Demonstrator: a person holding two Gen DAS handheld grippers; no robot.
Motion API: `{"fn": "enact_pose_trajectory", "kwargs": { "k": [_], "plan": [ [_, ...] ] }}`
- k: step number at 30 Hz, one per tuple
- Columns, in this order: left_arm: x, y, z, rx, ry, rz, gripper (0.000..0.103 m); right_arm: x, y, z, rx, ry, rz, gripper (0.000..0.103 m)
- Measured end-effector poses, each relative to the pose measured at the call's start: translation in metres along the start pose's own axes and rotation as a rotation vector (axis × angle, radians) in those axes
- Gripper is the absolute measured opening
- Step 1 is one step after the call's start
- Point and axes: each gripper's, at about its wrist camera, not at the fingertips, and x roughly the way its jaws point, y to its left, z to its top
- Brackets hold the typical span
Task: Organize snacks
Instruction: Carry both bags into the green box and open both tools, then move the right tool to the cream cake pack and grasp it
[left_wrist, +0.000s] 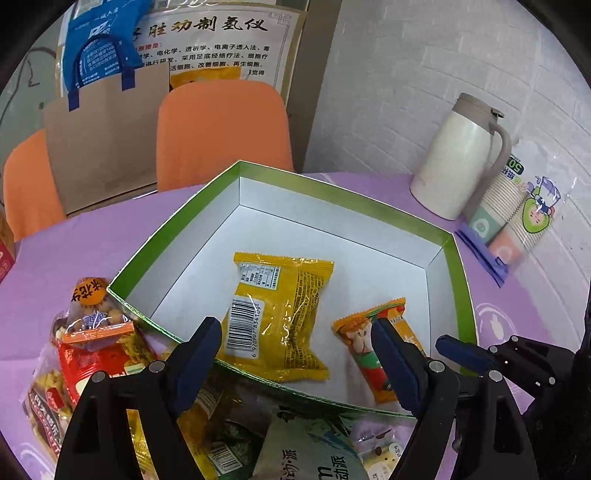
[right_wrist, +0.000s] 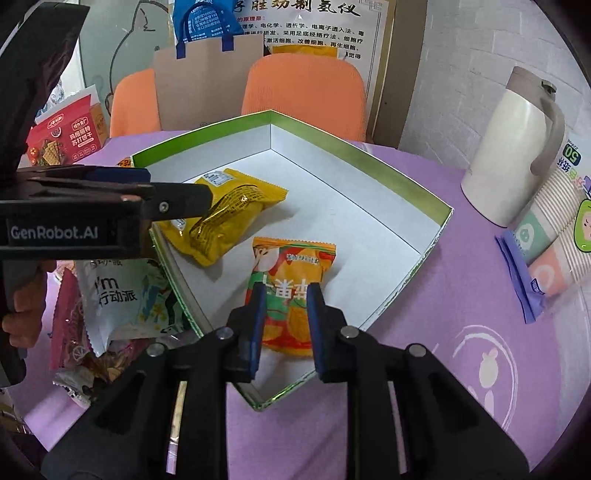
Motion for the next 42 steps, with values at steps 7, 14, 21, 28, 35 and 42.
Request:
{"fn": "enact_pose_trajectory", "kwargs": {
  "k": [7, 14, 21, 28, 35, 42],
  "plan": [
    [-0.057, -0.008, 0.0, 0.052, -0.094, -0.002, 0.093, -0.066, 0.021, -0.012, 0.012, -0.203, 0.005, 0.086],
    [-0.138, 0.019, -0.035, -0.002, -0.236, -0.008, 0.103, -0.082, 0.056, -0.047, 0.029, -0.198, 0.103, 0.086],
    [-0.155, 0.051, -0.11, -0.073, -0.187, 0.056, 0.103, -0.061, 0.063, -0.088, 0.146, -0.1, 0.137, 0.086],
    [-0.15, 0.052, -0.166, -0.052, -0.102, 0.001, 0.103, -0.04, 0.059, -0.095, 0.23, -0.048, 0.091, 0.078],
    [-0.143, 0.041, -0.184, -0.01, -0.065, -0.05, 0.103, -0.016, 0.078, -0.078, 0.184, -0.038, 0.106, 0.065],
    [-0.132, 0.036, -0.183, -0.011, -0.041, -0.12, 0.094, -0.03, 0.058, -0.099, 0.162, -0.018, 0.038, 0.058]
  ]
}}
